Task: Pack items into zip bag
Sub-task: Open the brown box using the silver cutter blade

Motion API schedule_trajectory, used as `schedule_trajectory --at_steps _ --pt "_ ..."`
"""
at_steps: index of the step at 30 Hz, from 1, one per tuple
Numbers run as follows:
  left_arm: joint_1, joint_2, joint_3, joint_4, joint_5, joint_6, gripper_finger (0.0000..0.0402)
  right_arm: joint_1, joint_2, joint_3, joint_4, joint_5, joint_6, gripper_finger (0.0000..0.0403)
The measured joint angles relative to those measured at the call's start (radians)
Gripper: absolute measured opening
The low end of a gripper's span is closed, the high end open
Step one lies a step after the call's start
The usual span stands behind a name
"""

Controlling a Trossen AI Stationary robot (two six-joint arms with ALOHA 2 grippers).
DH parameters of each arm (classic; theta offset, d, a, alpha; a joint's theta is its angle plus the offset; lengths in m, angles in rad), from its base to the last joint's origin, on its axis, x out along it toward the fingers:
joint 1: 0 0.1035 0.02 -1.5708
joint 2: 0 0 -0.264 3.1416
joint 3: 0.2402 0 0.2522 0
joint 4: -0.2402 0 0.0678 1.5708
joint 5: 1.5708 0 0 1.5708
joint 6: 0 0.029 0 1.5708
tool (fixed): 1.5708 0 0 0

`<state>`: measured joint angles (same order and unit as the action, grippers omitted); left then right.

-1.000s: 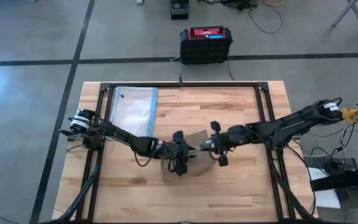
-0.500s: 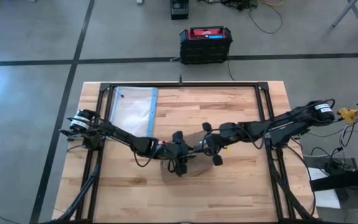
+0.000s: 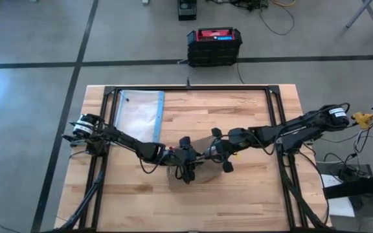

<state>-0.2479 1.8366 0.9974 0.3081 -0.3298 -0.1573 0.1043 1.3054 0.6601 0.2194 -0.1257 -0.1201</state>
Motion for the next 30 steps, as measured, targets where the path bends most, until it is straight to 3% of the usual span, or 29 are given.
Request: schedule_trajectory --at_steps 23,30 --pt "-0.007 0.000 -0.003 -0.031 -0.005 -0.047 0.0120 0.000 -0.243 -0.028 -0.275 0.054 0.027 0.0052" --pt "-0.009 -0.001 -0.005 -0.048 -0.004 -0.060 0.0120 0.000 -0.299 -0.033 -0.376 0.115 0.026 0.0052"
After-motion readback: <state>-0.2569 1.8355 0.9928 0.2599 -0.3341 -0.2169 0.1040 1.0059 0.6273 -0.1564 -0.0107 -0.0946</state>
